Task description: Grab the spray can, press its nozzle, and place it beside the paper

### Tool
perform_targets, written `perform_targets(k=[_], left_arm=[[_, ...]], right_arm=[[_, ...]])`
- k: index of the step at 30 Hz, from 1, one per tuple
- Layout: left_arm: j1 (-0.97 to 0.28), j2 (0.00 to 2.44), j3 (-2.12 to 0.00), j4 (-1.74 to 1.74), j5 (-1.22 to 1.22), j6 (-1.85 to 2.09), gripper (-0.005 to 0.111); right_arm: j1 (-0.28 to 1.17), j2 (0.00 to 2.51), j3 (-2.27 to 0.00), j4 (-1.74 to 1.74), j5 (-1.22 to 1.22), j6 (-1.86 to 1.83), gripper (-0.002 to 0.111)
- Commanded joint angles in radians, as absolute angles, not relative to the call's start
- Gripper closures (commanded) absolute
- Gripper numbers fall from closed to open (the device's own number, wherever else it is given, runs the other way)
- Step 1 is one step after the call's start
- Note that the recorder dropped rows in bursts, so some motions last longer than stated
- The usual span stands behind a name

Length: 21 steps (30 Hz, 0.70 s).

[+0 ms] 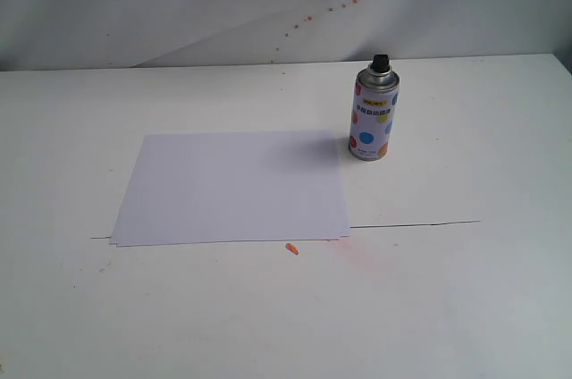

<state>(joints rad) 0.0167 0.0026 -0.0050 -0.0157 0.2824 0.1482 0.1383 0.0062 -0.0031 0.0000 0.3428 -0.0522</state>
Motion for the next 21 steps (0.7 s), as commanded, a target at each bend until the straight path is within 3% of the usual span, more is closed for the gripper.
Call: perform_targets(k=[1, 21], left_arm=[[0.012, 0.0, 0.0, -0.011, 0.287, 0.101, 0.107], [0.012, 0.0, 0.0, -0.011, 0.28, 0.0, 0.107]], right_arm=[[0.129, 0.0, 0.0, 0.0, 0.342, -0.052, 0.108], [0.129, 0.0, 0.0, 0.0, 0.342, -0.052, 0.108]])
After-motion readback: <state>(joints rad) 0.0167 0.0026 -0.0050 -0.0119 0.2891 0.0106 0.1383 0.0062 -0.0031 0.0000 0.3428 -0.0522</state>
